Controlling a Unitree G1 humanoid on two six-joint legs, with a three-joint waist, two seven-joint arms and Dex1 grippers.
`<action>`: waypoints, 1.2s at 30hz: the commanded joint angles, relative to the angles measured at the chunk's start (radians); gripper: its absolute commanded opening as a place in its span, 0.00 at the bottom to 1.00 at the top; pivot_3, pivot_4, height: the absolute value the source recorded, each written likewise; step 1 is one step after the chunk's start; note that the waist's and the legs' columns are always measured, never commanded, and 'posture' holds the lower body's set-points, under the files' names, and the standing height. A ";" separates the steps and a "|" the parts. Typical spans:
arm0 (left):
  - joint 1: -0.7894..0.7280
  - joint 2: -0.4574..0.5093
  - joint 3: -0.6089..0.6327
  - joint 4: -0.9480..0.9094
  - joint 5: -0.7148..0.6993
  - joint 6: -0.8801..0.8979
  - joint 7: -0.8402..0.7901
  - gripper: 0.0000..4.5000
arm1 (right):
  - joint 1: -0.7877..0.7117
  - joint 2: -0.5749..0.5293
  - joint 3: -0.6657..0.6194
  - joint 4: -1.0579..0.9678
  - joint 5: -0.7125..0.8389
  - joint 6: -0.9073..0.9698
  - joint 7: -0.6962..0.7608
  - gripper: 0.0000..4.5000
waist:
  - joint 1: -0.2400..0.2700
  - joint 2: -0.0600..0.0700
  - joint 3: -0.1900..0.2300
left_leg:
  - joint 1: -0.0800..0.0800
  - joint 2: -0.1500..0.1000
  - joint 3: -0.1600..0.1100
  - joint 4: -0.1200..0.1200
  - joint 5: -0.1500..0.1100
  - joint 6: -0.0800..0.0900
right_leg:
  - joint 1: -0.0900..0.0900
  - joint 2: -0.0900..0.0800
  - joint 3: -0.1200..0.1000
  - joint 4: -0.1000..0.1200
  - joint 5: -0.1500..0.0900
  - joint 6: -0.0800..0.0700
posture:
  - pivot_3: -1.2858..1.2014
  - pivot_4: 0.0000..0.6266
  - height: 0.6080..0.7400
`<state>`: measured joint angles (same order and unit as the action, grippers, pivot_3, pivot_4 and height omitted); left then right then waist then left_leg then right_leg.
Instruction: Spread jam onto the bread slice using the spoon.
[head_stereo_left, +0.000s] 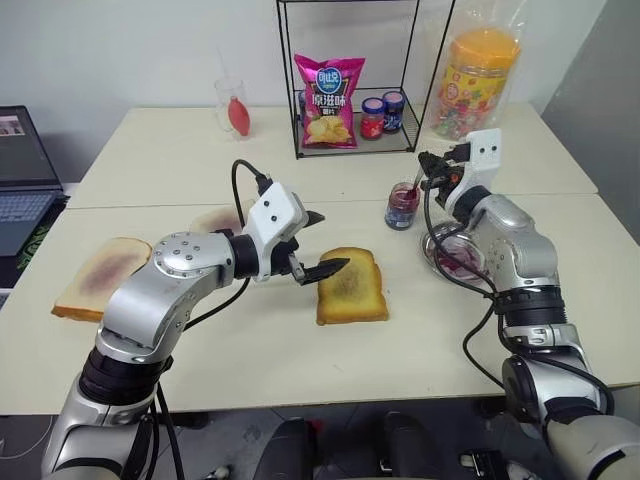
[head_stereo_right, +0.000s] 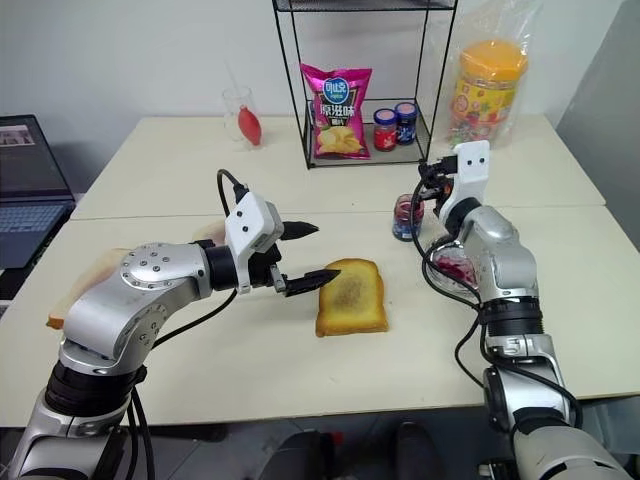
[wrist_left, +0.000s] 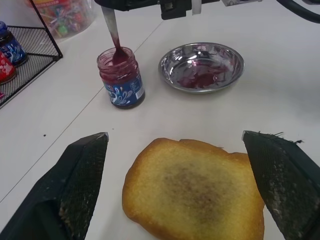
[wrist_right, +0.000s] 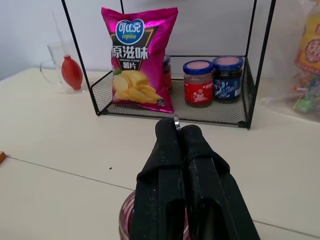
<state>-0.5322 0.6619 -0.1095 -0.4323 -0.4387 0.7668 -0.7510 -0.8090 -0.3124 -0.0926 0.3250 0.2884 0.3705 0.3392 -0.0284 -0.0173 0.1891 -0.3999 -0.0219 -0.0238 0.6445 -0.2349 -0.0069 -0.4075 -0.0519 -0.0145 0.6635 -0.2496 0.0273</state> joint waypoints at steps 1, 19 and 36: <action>-0.016 0.003 0.024 -0.023 -0.002 -0.008 0.005 1.00 | -0.013 -0.008 0.009 0.012 -0.035 -0.046 0.016 0.01 | 0.000 0.000 0.000 | 0.000 0.000 0.000 0.000 0.000 0.000 | 0.000 0.000 0.000 0.000 0.000 0.000 | 0.52 0.24 1.00; -0.012 0.003 0.021 -0.021 0.005 -0.018 0.005 1.00 | -0.073 0.076 -0.069 0.075 0.033 0.118 -0.046 0.01 | 0.000 0.000 0.000 | 0.000 0.000 0.000 0.000 0.000 0.000 | 0.000 0.000 0.000 0.000 0.000 0.000 | 0.52 0.24 1.00; -0.028 -0.008 0.011 -0.021 0.001 -0.010 0.019 1.00 | -0.141 0.126 -0.288 0.060 0.244 0.293 -0.163 0.01 | 0.000 0.000 0.000 | 0.000 0.000 0.000 0.000 0.000 0.000 | 0.000 0.000 0.000 0.000 0.000 0.000 | 0.52 0.24 1.00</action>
<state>-0.5389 0.6595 -0.1112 -0.4321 -0.4374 0.7629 -0.7339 -0.9082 -0.1900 -0.3585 0.4347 0.4912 0.6579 0.1830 -0.0288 -0.0172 0.1891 -0.3999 -0.0219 -0.0236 0.6445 -0.2349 -0.0069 -0.4075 -0.0520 -0.0143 0.6639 -0.2494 0.0272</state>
